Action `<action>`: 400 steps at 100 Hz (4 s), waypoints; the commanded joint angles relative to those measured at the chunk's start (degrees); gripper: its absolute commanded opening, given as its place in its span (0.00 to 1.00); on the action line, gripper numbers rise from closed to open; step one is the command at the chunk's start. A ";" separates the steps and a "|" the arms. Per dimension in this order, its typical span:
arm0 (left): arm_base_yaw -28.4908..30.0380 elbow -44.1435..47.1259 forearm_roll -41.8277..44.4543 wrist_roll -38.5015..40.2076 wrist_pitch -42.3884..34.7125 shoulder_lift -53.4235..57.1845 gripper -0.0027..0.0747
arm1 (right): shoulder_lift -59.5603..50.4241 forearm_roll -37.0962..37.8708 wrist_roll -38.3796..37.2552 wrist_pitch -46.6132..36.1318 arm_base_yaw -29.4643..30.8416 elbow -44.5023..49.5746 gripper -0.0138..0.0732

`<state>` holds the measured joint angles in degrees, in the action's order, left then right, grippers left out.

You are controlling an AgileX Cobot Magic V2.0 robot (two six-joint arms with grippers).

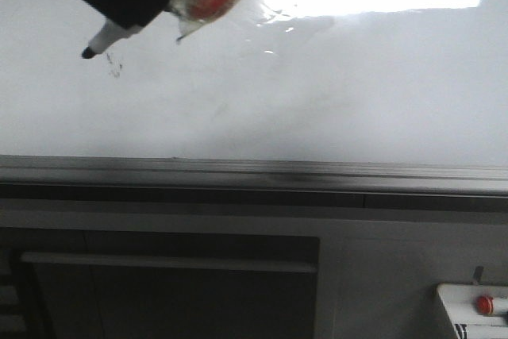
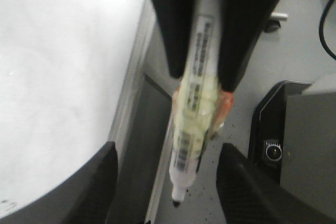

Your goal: Write number 2 on whiteboard

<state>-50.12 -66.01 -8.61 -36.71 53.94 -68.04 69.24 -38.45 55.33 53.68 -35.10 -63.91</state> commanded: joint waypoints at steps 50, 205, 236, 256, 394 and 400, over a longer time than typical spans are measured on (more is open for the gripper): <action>23.09 15.63 -0.88 20.36 -11.19 27.98 0.58 | -17.71 17.76 -32.04 -12.87 15.01 10.64 0.16; 29.70 22.08 -0.53 22.60 -18.59 31.66 0.58 | 15.19 15.07 -30.21 -3.48 8.45 -14.88 0.16; 29.70 22.08 0.70 22.60 -18.59 31.53 0.58 | 13.85 17.79 -30.21 -0.70 11.62 -15.17 0.16; 29.70 22.08 0.84 22.60 -19.48 31.43 0.58 | 12.09 18.35 -30.21 0.27 12.95 -14.42 0.16; 11.18 3.18 -29.64 -26.31 -6.84 -3.58 0.56 | 1.73 -1.96 14.38 4.22 4.57 -6.50 0.16; 11.18 3.18 -29.64 -26.31 -6.71 -3.47 0.51 | 1.73 -1.96 14.38 4.22 4.57 -6.50 0.16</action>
<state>-38.39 -60.75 -35.60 -62.97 48.27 -72.76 72.53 -37.70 69.01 59.43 -30.45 -69.07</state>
